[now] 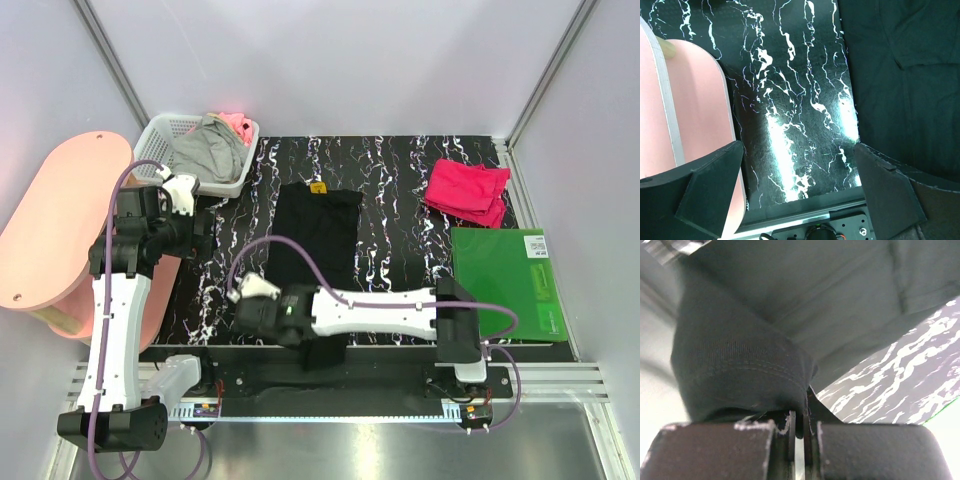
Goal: Fold and stack the t-shirts
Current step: Fold the tshirt
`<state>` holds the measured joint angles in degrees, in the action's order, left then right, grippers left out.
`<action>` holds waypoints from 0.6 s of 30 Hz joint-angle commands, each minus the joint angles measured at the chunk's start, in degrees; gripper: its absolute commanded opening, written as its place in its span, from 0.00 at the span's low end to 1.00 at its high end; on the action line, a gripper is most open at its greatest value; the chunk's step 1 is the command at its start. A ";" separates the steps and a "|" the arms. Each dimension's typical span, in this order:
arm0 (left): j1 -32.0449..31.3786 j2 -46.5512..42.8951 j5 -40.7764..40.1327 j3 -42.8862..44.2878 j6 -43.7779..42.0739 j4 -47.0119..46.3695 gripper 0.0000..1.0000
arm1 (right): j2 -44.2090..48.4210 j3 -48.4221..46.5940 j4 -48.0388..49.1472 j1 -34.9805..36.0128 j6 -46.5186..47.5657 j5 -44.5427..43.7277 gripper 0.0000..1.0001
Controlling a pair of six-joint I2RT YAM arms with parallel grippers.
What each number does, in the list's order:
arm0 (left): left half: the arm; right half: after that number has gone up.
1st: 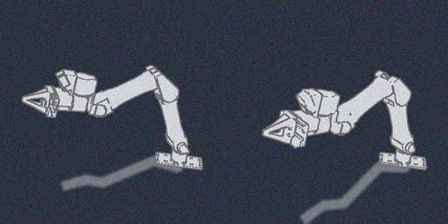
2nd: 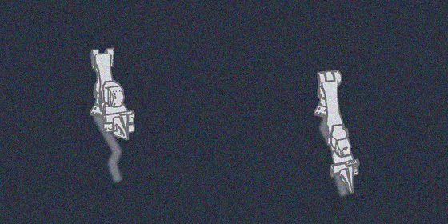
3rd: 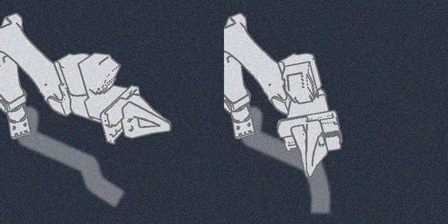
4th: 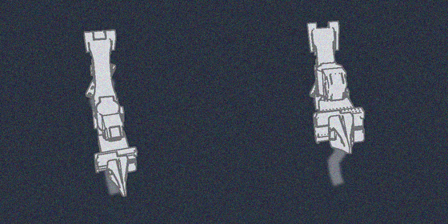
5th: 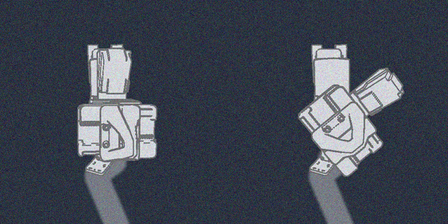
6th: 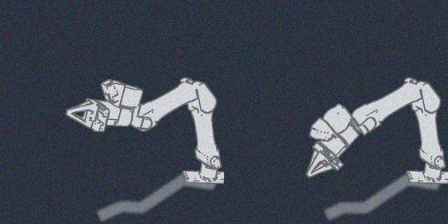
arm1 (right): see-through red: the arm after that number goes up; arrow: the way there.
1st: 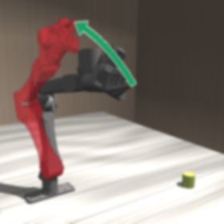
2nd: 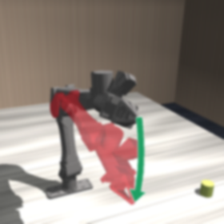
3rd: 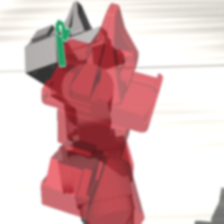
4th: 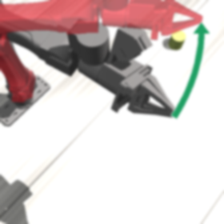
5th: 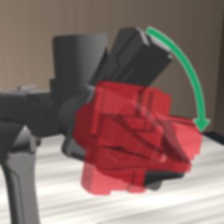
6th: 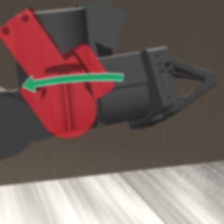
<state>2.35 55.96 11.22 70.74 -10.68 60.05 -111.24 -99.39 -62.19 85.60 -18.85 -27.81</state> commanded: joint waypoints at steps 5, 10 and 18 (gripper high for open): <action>0.37 -0.77 1.70 0.98 -1.45 -0.90 0.99 | -0.82 -4.84 5.67 -9.22 11.19 -2.86 0.00; 0.29 -0.59 2.13 -0.69 -1.80 -0.90 0.99 | -3.28 -7.21 7.08 -14.57 14.54 -1.72 0.00; 0.37 -0.33 2.31 -1.48 -2.42 -1.08 0.99 | -8.02 -10.99 8.32 -20.91 18.59 0.13 0.00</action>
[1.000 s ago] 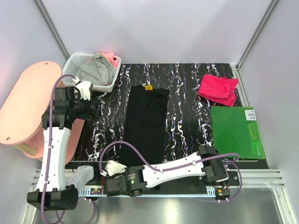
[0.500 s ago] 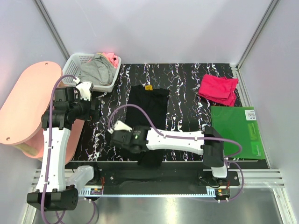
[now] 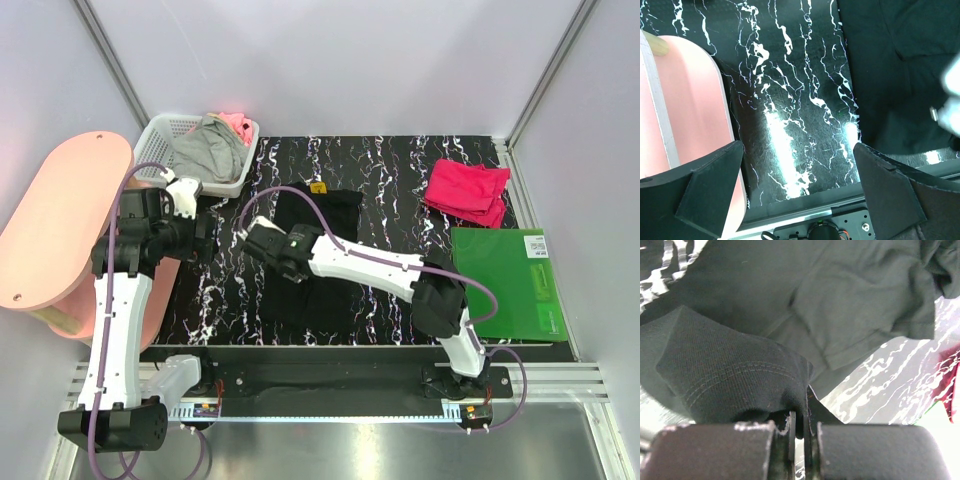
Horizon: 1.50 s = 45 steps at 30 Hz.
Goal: Fold and stack the t-shirts
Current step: Fold the tshirt
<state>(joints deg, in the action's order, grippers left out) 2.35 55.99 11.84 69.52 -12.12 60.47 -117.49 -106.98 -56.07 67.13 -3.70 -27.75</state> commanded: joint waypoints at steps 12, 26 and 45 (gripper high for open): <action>0.37 0.35 2.40 -0.26 -1.06 -0.79 0.99 | -10.56 -9.56 3.95 -10.17 7.13 6.03 0.00; 0.37 -0.53 4.85 -0.70 -0.80 1.32 0.99 | -16.28 -14.74 6.15 -13.69 5.38 -1.77 1.00; -5.06 2.10 18.49 -3.95 0.60 2.29 0.99 | 10.87 15.30 10.53 -14.31 -12.82 1.88 1.00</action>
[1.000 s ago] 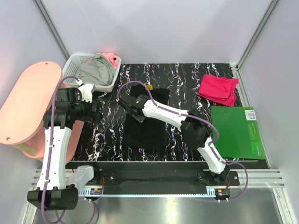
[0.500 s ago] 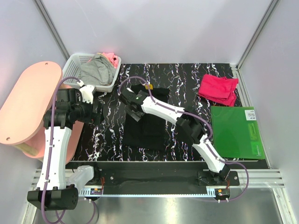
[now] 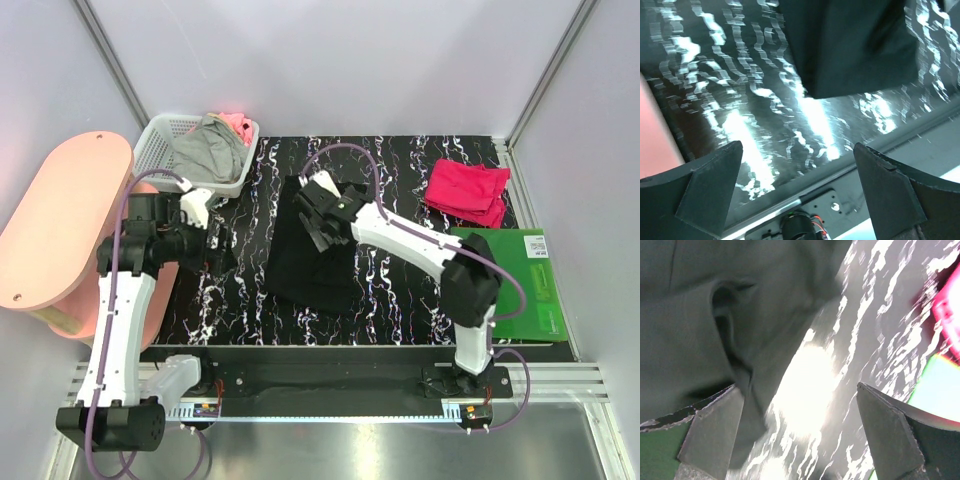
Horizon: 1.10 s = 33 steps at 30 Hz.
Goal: Fold and stack the t-shirts
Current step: Fold the tshirt
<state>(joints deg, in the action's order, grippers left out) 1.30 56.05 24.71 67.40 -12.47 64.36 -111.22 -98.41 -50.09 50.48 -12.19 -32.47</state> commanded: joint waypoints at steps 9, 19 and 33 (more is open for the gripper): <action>-16.07 6.44 1.31 -2.71 1.66 -4.15 0.99 | -1.01 -0.10 7.28 3.05 1.72 13.75 1.00; -16.07 9.31 -0.89 -4.12 6.40 -6.26 0.99 | 3.89 6.17 4.56 2.96 -9.94 1.28 1.00; -28.19 27.26 -19.07 -3.23 7.11 -18.91 0.99 | 12.70 26.95 10.53 5.24 -24.03 6.89 1.00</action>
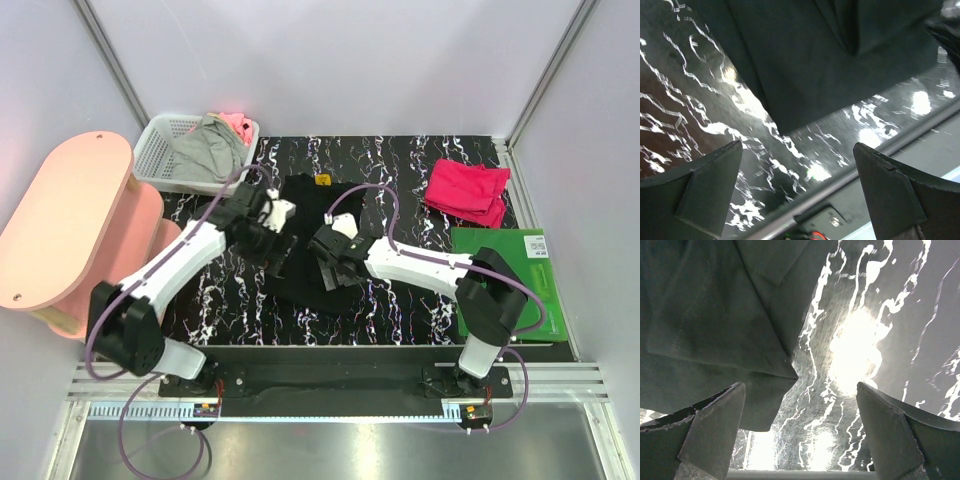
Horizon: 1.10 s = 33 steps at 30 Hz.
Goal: Fold and stack the t-shirts
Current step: Fold the tshirt
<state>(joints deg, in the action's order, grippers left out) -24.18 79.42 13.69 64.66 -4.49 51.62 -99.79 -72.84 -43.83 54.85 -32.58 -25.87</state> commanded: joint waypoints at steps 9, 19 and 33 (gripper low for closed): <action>-4.20 11.37 -19.74 -9.27 -8.68 -16.45 0.99 | -5.14 -0.10 8.32 1.22 -4.25 2.05 1.00; -4.12 11.02 -22.31 -16.23 -11.24 -22.87 0.99 | -10.51 -3.36 9.56 0.52 -5.48 0.56 1.00; -4.29 5.40 -21.08 -22.82 -13.26 -23.75 0.99 | -10.78 -7.84 9.56 -9.49 0.40 -3.05 1.00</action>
<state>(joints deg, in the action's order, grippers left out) -28.53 85.14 -3.86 45.89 -15.07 27.92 -110.04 -78.00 -35.75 48.01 -34.63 -24.60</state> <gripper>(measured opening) 0.987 0.994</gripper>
